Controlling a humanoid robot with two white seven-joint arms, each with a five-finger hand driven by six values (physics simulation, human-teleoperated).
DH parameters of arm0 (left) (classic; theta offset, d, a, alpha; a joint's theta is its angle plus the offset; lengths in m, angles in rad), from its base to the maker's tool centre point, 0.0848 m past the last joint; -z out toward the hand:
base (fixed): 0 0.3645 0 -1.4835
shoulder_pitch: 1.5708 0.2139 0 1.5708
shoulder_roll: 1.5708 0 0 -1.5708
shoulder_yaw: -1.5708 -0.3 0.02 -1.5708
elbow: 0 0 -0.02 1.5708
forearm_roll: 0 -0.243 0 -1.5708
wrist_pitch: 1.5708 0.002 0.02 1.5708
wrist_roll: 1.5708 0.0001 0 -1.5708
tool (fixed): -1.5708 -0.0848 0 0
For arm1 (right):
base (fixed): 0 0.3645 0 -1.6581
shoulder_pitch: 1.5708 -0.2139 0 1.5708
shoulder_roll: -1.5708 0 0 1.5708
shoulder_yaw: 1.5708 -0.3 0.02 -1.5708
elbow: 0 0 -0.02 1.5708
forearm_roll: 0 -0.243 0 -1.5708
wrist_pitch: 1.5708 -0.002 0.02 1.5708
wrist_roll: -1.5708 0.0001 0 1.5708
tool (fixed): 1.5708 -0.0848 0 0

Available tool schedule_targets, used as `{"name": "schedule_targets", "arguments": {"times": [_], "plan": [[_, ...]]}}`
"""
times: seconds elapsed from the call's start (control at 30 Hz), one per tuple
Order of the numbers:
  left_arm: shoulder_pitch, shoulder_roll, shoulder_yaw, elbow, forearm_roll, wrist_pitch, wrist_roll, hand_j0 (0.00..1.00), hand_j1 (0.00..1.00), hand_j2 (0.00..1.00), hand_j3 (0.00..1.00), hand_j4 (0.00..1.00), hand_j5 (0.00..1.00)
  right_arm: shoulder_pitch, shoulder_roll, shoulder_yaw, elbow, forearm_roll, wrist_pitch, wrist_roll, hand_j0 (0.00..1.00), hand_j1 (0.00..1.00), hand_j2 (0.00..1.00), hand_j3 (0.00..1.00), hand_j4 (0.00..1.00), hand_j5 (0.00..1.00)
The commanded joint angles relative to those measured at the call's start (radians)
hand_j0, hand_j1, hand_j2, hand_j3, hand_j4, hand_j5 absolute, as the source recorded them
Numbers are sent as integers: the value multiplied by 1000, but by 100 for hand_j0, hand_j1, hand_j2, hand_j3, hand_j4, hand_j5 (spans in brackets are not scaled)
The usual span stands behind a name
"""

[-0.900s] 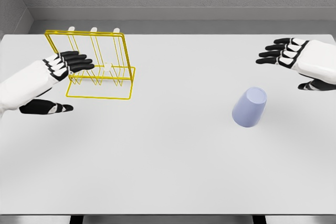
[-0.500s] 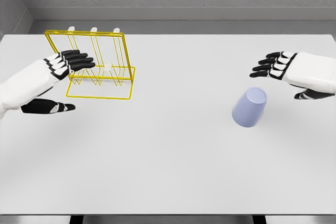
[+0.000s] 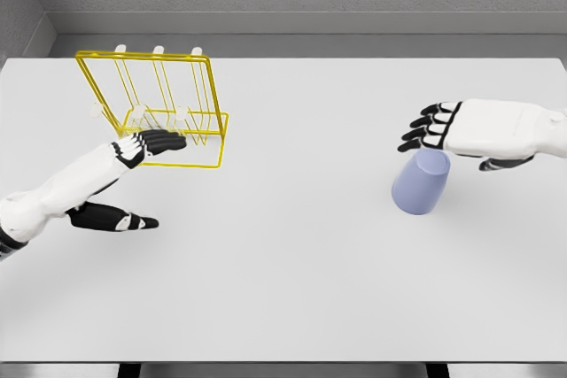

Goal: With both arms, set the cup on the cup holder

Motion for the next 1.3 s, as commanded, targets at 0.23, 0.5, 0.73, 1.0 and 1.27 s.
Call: {"name": "schedule_targets", "arguments": {"times": [0.23,0.5,0.73,1.0,1.27], "plan": [[-80,-41,-195,0,154,0,-9,100,100,100,100,100,100,-18,87,42,37,88,2,5,98,98,98,98,98,98],[-117,-98,-301,0,337,0,-100,100,100,100,100,100,100,-29,104,89,87,128,2,5,98,98,98,98,98,98],[-184,-124,-321,0,544,180,-270,100,100,100,100,100,100,-29,106,108,85,136,2,5,98,98,98,98,98,98],[-218,-116,-330,0,802,332,-270,100,100,100,100,100,100,-28,104,109,64,136,2,5,86,86,86,86,86,86],[-219,-129,-351,14,831,332,-272,100,100,100,100,100,100,-28,104,126,62,139,2,5,79,79,79,79,79,79]]}}
